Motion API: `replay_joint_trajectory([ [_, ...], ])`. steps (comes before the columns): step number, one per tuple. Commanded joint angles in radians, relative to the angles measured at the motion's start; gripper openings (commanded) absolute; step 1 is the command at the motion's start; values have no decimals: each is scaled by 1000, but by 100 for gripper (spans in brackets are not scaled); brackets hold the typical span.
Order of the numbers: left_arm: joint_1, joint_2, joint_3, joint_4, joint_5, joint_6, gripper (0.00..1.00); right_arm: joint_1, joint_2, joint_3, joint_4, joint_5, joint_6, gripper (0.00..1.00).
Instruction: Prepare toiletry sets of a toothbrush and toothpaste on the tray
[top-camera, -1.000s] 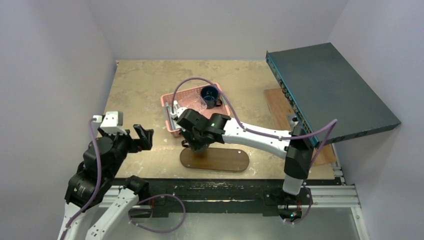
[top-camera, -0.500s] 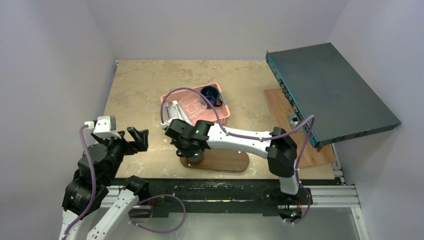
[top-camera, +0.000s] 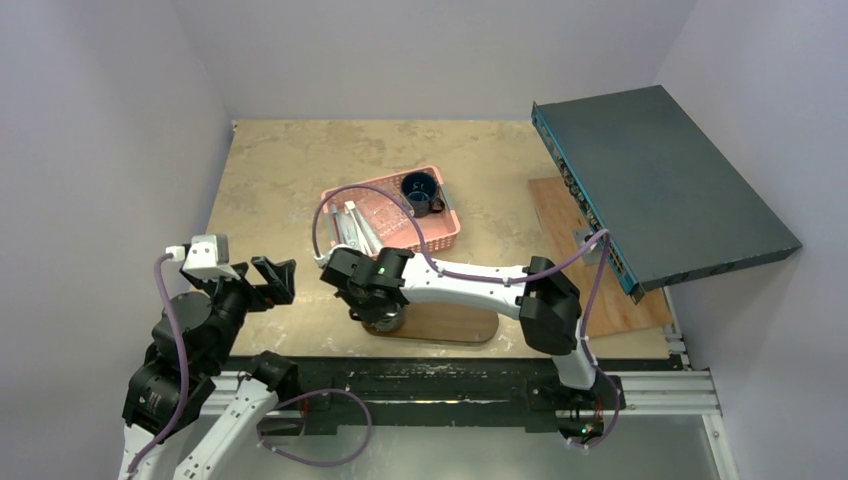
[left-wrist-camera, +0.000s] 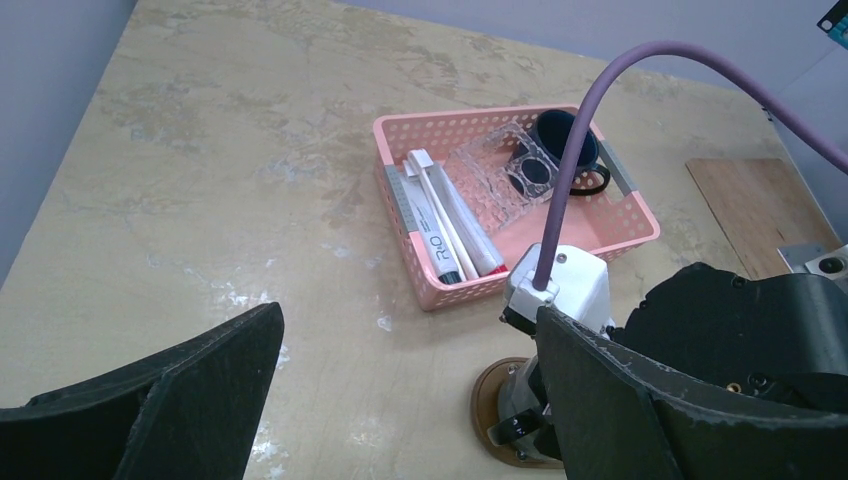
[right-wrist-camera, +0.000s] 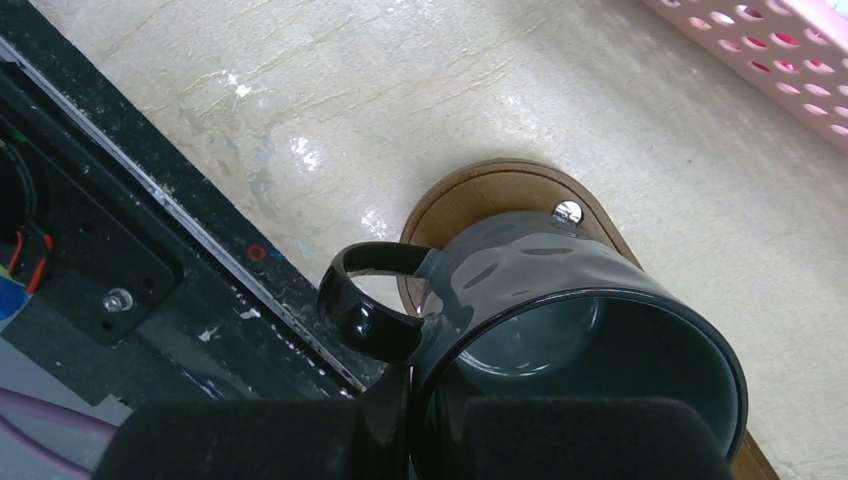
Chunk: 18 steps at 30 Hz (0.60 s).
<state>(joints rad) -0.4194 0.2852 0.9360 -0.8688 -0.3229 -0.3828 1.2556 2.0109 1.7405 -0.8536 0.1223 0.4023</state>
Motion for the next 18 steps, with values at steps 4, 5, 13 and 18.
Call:
replay_joint_trajectory([
  [4,5,-6,-5,45,-5,-7,96,16,-8,72,0,29,18,0],
  [5,5,-6,-5,44,-5,-7,96,17,-7,75,-1,30,19,0],
  [13,5,-4,-5,44,-2,-7,96,21,12,104,-15,46,20,0],
  [18,5,-2,-5,46,0,-8,96,23,29,121,-22,48,18,0],
])
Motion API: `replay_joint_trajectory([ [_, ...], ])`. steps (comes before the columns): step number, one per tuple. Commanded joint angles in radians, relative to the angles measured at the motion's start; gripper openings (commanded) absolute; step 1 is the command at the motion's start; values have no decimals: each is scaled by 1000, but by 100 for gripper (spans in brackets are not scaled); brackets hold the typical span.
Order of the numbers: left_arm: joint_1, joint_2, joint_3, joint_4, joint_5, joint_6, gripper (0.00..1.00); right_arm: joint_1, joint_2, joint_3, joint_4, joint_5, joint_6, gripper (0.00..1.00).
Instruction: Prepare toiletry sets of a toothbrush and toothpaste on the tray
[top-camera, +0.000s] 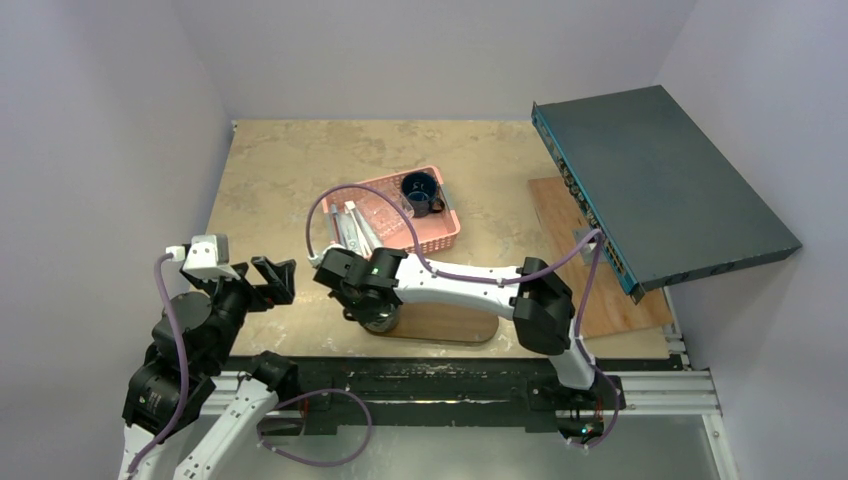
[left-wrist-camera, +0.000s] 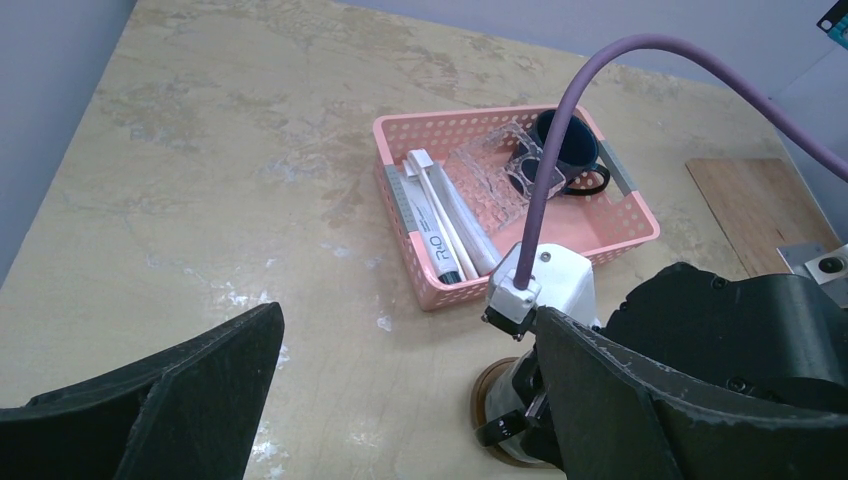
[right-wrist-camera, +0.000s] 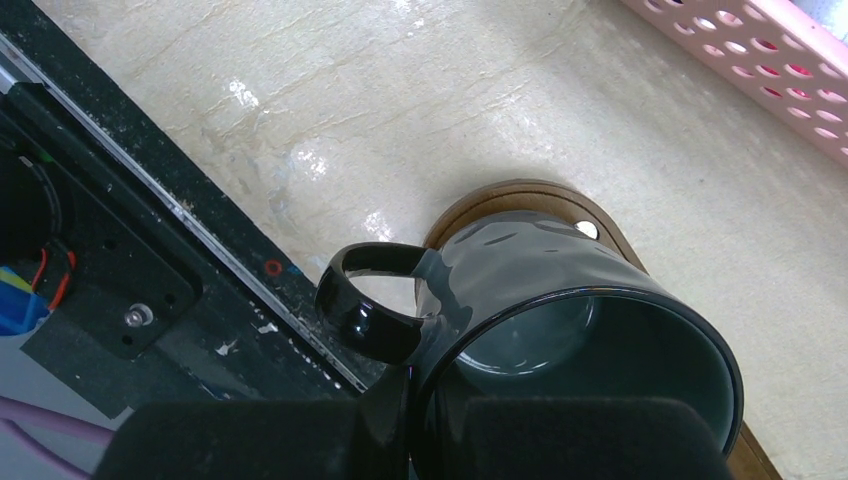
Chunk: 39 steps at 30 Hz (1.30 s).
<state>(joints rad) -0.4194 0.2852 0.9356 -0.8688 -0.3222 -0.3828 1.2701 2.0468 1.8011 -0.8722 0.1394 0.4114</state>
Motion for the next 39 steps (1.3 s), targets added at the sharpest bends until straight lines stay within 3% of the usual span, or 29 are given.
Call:
replay_joint_trajectory([
  [1,5,-1,-4,46,0,-7,96,9,-6,61,-3,29,9,0],
  [8,5,0,-4,46,3,-5,96,13,7,73,-11,29,6,2],
  [13,5,-1,-4,48,3,-5,96,17,-2,79,-14,48,6,23],
  [18,5,-1,-4,46,4,-5,96,17,-20,83,-15,58,12,35],
  [30,5,5,-4,45,5,-6,96,8,-130,79,-13,182,18,41],
  [39,5,16,-4,44,5,-5,96,-82,-178,112,-18,254,-20,41],
])
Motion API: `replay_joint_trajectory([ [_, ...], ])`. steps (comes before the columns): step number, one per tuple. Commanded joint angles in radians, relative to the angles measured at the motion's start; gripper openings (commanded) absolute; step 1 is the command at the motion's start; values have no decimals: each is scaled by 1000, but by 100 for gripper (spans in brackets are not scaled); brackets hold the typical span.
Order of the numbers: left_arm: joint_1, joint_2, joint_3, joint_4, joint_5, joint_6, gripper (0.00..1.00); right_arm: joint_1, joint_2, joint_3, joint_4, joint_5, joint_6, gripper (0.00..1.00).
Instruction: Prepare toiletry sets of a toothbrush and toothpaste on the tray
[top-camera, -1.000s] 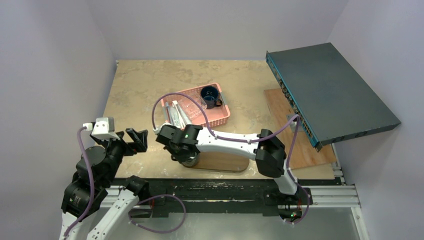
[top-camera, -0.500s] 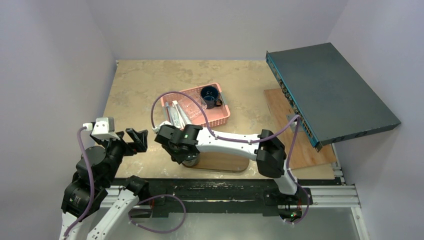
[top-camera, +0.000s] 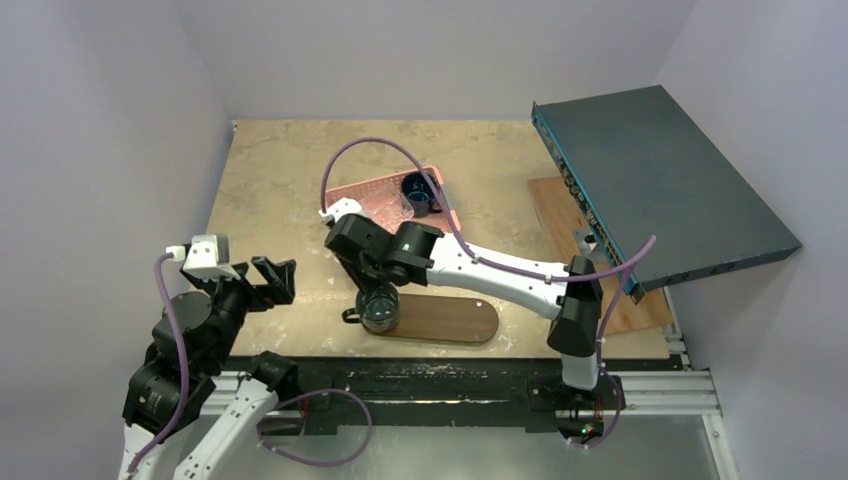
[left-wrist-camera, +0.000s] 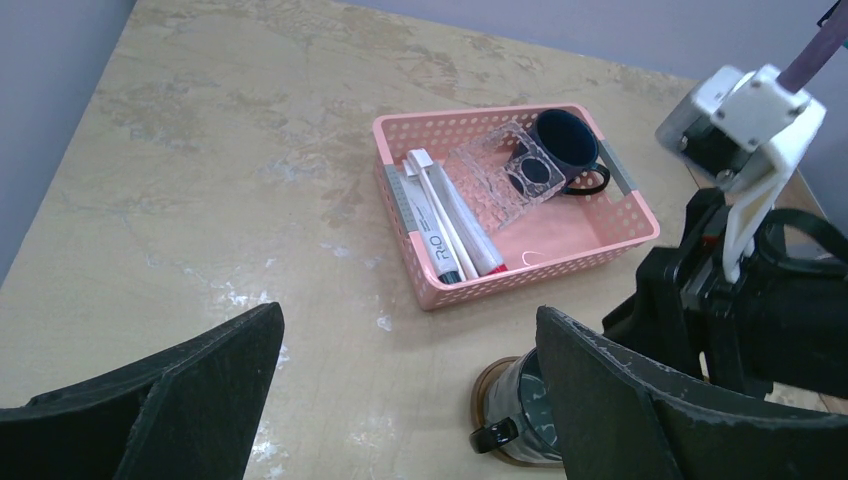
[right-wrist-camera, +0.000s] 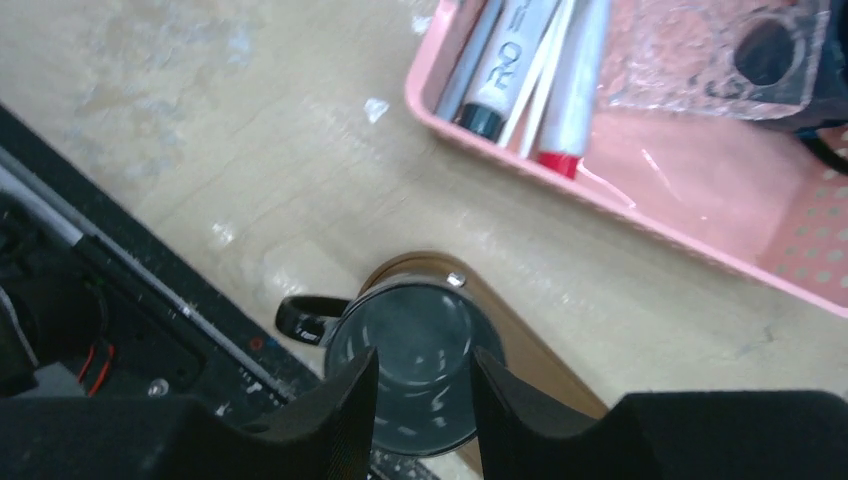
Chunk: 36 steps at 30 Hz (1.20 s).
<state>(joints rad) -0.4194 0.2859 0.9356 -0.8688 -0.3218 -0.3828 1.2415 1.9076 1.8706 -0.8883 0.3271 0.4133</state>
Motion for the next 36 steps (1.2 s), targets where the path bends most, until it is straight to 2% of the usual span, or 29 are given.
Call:
replay_joint_trajectory([
  [1,5,16,-4,45,4,-5,96,-69,-41,46,3,70,-26,41],
  [5,5,21,-4,45,4,-5,96,-147,-50,51,36,82,-18,42],
  [8,5,24,-6,44,4,-5,96,-194,-44,57,77,108,-9,46],
  [16,5,28,-6,45,9,-4,96,-335,19,81,174,126,49,45],
  [36,6,47,-8,52,34,0,96,-481,329,369,201,183,226,43],
])
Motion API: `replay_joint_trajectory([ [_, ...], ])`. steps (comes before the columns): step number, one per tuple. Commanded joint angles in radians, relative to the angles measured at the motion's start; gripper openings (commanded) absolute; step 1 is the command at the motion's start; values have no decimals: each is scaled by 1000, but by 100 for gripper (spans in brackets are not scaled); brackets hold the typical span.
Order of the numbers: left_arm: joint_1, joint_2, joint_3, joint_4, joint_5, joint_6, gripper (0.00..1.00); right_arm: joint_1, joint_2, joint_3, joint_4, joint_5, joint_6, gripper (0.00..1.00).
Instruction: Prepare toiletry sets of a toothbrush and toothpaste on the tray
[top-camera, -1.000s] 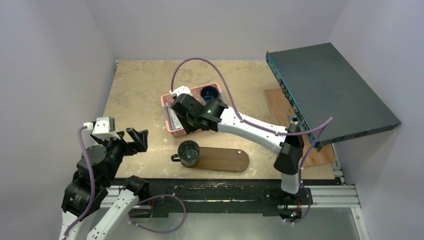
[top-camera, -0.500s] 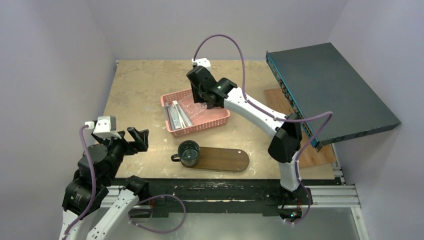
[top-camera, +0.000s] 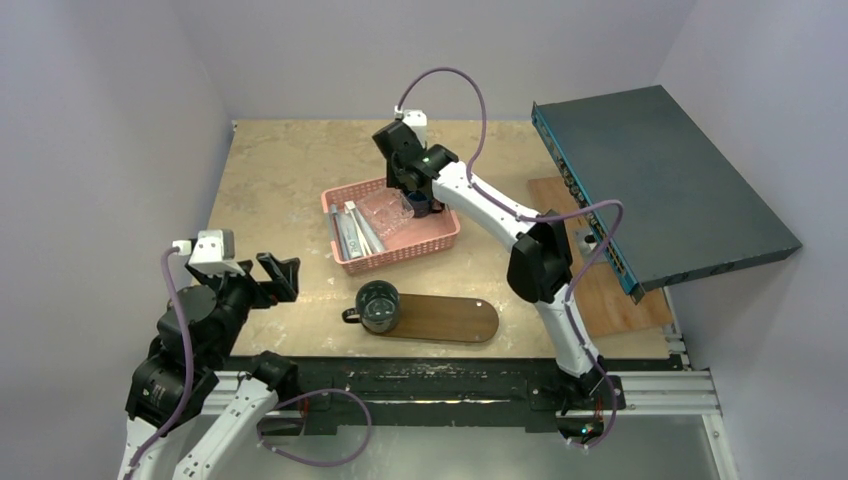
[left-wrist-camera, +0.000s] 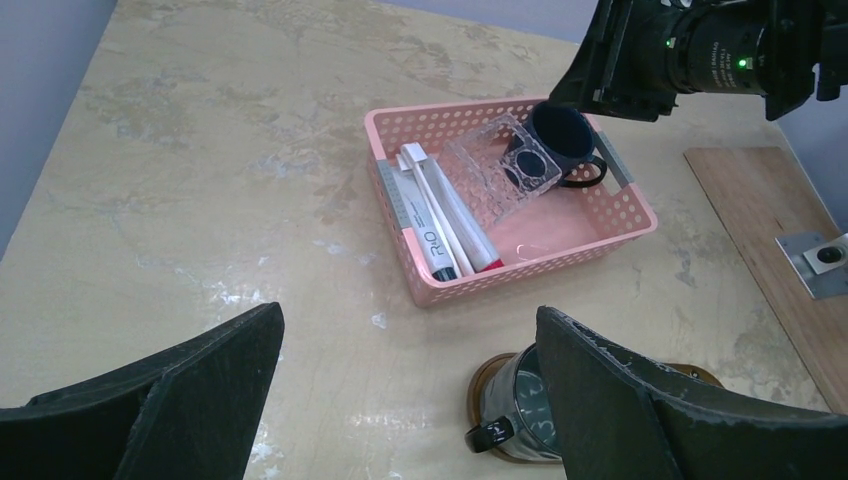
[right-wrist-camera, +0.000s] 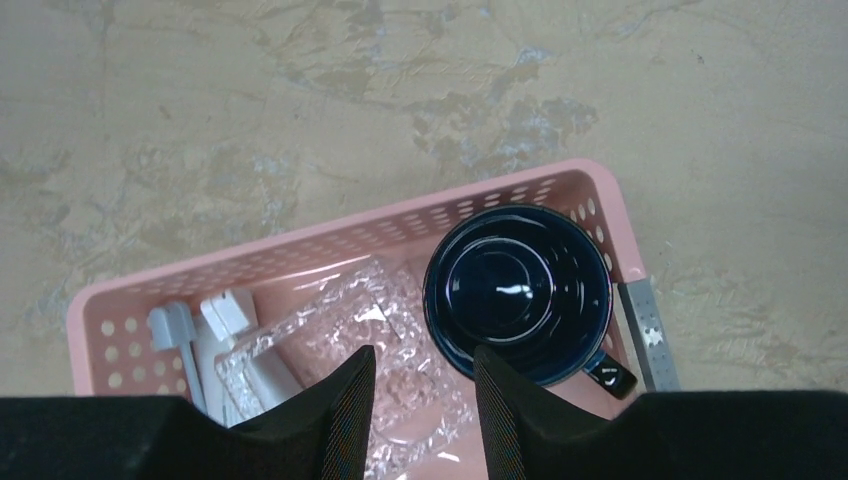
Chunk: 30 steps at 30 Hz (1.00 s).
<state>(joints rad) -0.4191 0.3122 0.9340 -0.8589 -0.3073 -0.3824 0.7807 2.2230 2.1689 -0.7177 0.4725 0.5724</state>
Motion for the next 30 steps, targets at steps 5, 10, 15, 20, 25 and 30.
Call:
replay_joint_trajectory([
  [5,5,24,-6,44,24,-1,96,-40,64,102,41,31,101,43],
  [10,5,21,-5,46,28,0,96,-54,107,138,56,22,114,44],
  [15,5,18,-6,44,31,1,96,-66,146,169,63,1,119,44],
  [20,5,16,-6,46,31,1,96,-76,181,183,75,-19,124,45],
  [25,5,14,-6,45,31,2,96,-80,211,190,81,-46,130,45],
  [30,5,7,-4,45,31,2,96,-82,238,193,79,-58,130,45],
])
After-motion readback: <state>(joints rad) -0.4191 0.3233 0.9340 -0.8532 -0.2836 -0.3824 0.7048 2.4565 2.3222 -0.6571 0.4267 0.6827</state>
